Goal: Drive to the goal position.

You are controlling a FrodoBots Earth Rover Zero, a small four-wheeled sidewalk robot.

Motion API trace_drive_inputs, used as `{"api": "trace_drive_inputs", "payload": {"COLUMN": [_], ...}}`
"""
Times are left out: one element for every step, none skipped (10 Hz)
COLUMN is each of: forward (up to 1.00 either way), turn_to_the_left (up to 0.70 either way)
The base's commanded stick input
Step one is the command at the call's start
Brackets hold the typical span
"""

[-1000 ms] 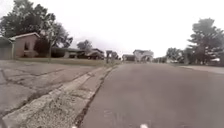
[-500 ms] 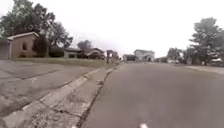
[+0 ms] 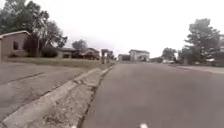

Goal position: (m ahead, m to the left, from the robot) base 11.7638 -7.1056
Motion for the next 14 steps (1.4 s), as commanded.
{"api": "trace_drive_inputs", "payload": {"forward": [1.0, 1.0, 1.0, 1.0, 1.0, 1.0, 1.0, 1.0, 1.0, 1.0, 1.0, 1.0, 1.0, 1.0], "turn_to_the_left": [0.0, 0.0, 0.0, 0.0, 0.0, -0.01, -0.03, -0.04, -0.04, -0.01, 0.0, 0.0, 0.0, 0.0]}}
